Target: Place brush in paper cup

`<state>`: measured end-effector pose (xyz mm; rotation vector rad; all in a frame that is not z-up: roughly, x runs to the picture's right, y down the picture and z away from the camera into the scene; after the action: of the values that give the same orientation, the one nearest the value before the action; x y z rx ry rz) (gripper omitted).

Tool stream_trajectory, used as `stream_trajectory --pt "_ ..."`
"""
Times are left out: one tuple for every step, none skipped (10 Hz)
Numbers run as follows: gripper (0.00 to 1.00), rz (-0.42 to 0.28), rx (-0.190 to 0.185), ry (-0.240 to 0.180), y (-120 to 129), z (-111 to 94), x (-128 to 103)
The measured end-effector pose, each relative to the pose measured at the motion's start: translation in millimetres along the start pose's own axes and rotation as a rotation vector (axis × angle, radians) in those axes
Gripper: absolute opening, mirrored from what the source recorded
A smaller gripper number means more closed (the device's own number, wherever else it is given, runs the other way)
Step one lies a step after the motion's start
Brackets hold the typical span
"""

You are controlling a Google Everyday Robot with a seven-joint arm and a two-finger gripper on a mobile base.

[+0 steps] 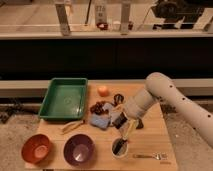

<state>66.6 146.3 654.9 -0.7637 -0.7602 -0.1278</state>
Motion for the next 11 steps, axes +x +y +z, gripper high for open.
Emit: stream_trajectory --pt "0.8 -0.003 -0.002 0.004 -1.5 0.1 -0.8" --pt "0.8 -0.002 -0.001 0.005 -1.9 0.2 -0.6" --pt "0.8 -0.002 0.002 0.006 -2.2 0.6 -0.1" --pt "0.8 0.001 0.005 0.008 -2.7 1.4 0.2" --pt "0.8 0.008 0.009 0.012 -2.8 2.3 1.3" --pt "0.8 0.012 0.012 0.015 -3.0 2.8 1.7" --pt "0.8 0.015 0.014 0.018 -2.9 3.1 2.2" --pt "0.8 0.015 0.014 0.018 -3.0 3.1 2.1" --pt "0.8 0.015 0.014 0.018 -2.9 3.0 2.1" --pt "0.8 0.016 0.015 0.018 -2.9 2.9 2.3" --pt "0.8 0.016 0.014 0.018 -2.9 2.9 2.2"
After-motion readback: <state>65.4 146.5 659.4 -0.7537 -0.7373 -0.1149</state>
